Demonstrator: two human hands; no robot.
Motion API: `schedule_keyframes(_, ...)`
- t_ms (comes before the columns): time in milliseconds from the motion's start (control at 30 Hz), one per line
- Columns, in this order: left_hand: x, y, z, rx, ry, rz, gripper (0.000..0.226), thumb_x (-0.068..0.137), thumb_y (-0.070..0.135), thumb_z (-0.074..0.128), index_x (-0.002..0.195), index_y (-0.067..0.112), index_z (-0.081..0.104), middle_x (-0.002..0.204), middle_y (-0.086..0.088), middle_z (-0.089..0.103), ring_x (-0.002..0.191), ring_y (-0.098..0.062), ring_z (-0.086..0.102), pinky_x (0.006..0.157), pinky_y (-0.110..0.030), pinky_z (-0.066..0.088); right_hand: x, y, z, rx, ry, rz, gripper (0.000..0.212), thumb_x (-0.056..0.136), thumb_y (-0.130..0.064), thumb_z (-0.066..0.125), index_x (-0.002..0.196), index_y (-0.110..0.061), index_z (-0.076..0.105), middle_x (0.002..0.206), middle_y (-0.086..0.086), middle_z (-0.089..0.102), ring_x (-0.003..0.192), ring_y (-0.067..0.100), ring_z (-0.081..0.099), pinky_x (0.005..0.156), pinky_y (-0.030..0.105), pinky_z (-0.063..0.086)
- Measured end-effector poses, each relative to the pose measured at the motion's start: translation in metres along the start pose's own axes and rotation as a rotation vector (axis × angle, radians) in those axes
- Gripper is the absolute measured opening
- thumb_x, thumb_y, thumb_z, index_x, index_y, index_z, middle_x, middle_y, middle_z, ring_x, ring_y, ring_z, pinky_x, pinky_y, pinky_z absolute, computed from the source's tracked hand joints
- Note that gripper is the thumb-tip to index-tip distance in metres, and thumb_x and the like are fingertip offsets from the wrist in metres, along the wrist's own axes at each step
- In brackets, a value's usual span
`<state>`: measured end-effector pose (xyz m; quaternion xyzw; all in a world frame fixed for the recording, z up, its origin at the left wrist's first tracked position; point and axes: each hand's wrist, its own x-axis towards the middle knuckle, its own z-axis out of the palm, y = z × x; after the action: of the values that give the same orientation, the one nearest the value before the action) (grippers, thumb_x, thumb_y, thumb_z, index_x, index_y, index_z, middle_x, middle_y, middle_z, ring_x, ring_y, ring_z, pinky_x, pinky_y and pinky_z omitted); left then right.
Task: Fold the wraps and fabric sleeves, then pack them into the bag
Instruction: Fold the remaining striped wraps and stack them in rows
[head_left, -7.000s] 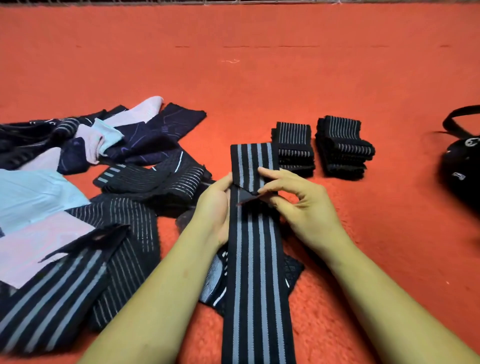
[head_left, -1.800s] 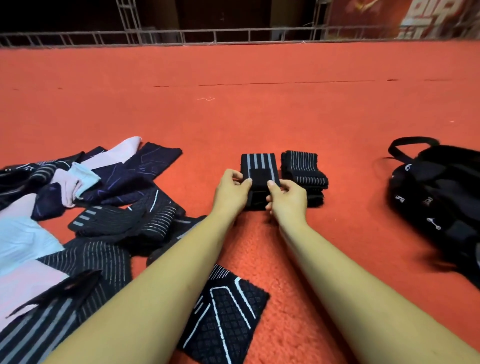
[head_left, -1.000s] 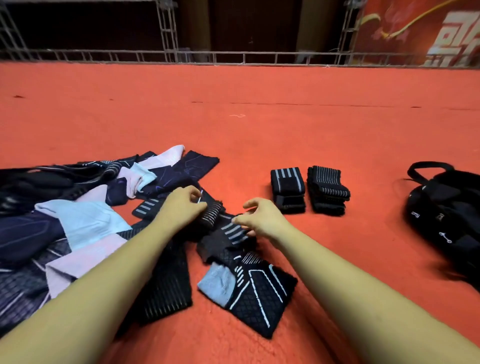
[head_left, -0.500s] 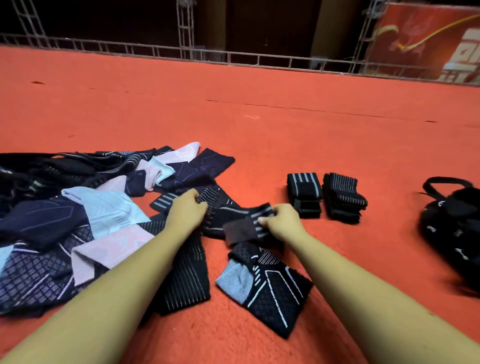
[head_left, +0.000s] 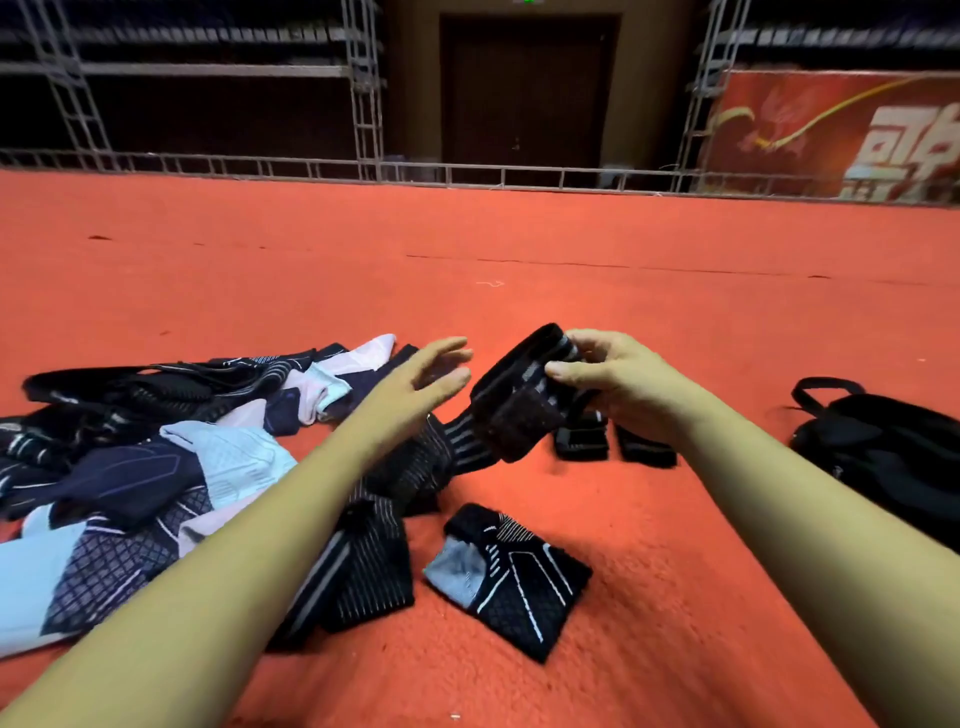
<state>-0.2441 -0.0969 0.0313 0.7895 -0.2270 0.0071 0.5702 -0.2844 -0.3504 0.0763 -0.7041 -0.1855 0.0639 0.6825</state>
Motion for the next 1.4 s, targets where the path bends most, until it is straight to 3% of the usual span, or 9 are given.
schedule_keyframes(100,-0.005,0.027,0.010,-0.046,-0.213,0.035,0.044,0.092,0.023,0.067,0.135,0.019,0.055,0.133,0.007,0.062,0.124,0.000,0.055,0.102,-0.018,0.044,-0.009,-0.019,-0.002,-0.010,-0.079,0.014,0.024,0.083,-0.009,0.070,0.106,-0.007,0.068,0.095,0.016,0.065,0.085,0.026,0.062,0.074,0.034,0.051)
schedule_keyframes(300,-0.013,0.062,0.016,-0.109,-0.164,0.051,0.014,0.098,0.016,0.060,0.095,0.003,0.065,0.069,0.011,0.064,0.059,0.001,0.056,0.062,-0.013,0.045,-0.018,-0.046,-0.003,-0.257,0.121,0.029,0.019,0.091,-0.005,0.066,0.108,0.001,0.064,0.089,0.016,0.068,0.078,0.027,0.066,0.076,0.046,0.058)
schedule_keyframes(500,-0.014,0.081,0.027,-0.193,0.001,0.075,0.010,0.099,0.007,0.055,0.094,0.002,0.062,0.051,0.014,0.056,0.036,0.005,0.041,0.034,-0.007,0.028,-0.023,-0.044,0.018,-0.500,0.146,0.058,0.060,0.087,-0.051,0.067,0.140,-0.037,0.043,0.112,-0.005,0.064,0.096,0.017,0.067,0.084,0.044,0.057)
schedule_keyframes(600,-0.014,0.084,0.030,-0.215,0.000,0.072,0.009,0.098,0.006,0.057,0.095,0.003,0.064,0.057,0.013,0.063,0.041,0.004,0.048,0.040,-0.007,0.035,-0.028,-0.029,0.034,-0.412,-0.012,0.138,0.088,0.075,-0.052,0.079,0.146,-0.043,0.029,0.116,-0.004,0.063,0.096,0.020,0.066,0.071,0.038,0.055)
schedule_keyframes(733,-0.013,0.078,0.030,-0.137,-0.013,0.114,0.010,0.095,0.014,0.064,0.098,0.011,0.072,0.092,0.001,0.074,0.084,-0.008,0.065,0.080,-0.023,0.051,-0.027,-0.014,0.052,-0.196,0.106,0.092,0.055,0.082,-0.013,0.079,0.129,-0.022,0.052,0.108,0.006,0.067,0.090,0.022,0.070,0.068,0.043,0.060)
schedule_keyframes(933,-0.015,0.034,0.031,-0.090,-0.008,0.074,0.041,0.081,0.051,0.070,0.114,0.027,0.062,0.113,0.010,0.067,0.106,0.000,0.060,0.099,-0.020,0.044,-0.020,-0.030,0.039,0.117,0.329,0.015,0.028,0.082,0.002,0.071,0.105,-0.011,0.062,0.091,0.012,0.070,0.076,0.025,0.069,0.062,0.039,0.058)
schedule_keyframes(1100,-0.028,-0.018,0.037,0.200,-0.205,-0.034,0.025,0.087,0.035,0.074,0.103,0.017,0.066,0.102,0.007,0.068,0.091,-0.002,0.059,0.090,-0.026,0.043,-0.027,-0.046,0.023,0.208,0.317,-0.012,0.024,0.083,0.002,0.065,0.076,-0.016,0.052,0.055,-0.001,0.054,0.046,0.012,0.051,0.044,0.022,0.044)
schedule_keyframes(1267,-0.032,-0.039,0.034,0.043,-0.169,-0.153,0.056,0.076,0.054,0.070,0.090,0.003,0.055,0.084,-0.003,0.057,0.079,-0.014,0.052,0.078,-0.036,0.041,-0.034,-0.045,0.010,0.156,0.394,0.025,0.026,0.082,0.001,0.067,0.071,-0.016,0.050,0.055,0.000,0.055,0.045,0.014,0.050,0.047,0.023,0.044)
schedule_keyframes(1400,-0.038,-0.018,0.038,-0.019,-0.177,-0.152,0.038,0.075,0.044,0.072,0.086,0.011,0.058,0.076,-0.001,0.049,0.070,-0.011,0.047,0.067,-0.031,0.036,-0.041,-0.040,0.006,0.030,0.302,0.087,0.015,0.086,-0.002,0.065,0.088,-0.014,0.058,0.066,0.000,0.064,0.053,0.013,0.059,0.053,0.028,0.052)
